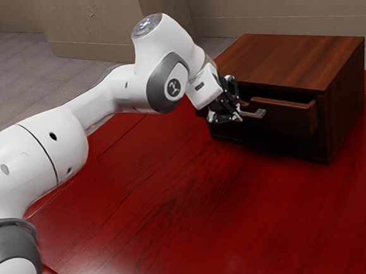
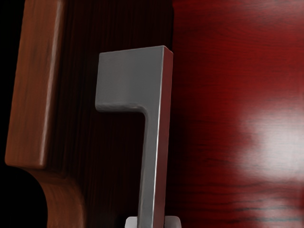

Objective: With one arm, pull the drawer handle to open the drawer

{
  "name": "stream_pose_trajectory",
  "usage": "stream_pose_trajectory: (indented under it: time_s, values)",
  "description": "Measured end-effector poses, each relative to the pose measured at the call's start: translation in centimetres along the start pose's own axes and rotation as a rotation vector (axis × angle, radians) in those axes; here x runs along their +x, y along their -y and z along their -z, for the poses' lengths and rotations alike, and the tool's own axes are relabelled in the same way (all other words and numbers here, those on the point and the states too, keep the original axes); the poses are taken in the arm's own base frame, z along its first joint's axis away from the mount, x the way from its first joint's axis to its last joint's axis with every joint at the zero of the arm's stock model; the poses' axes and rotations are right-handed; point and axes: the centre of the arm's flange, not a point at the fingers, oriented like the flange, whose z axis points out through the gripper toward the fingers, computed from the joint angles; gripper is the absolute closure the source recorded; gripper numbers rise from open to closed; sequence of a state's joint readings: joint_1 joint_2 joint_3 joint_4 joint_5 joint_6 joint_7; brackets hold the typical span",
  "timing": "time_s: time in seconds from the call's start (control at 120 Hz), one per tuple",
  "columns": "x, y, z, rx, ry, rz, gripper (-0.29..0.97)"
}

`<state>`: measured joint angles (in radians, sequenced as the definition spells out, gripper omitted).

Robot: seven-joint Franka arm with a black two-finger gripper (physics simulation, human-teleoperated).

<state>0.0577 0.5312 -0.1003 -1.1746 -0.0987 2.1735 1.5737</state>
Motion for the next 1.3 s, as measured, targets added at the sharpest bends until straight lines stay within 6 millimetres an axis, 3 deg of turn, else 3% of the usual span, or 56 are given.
stream_pose_trajectory:
  time_s: [1.3]
  values:
    - [0.8, -6.5, 4.8, -0.064, 0.029, 0.062, 0.78]
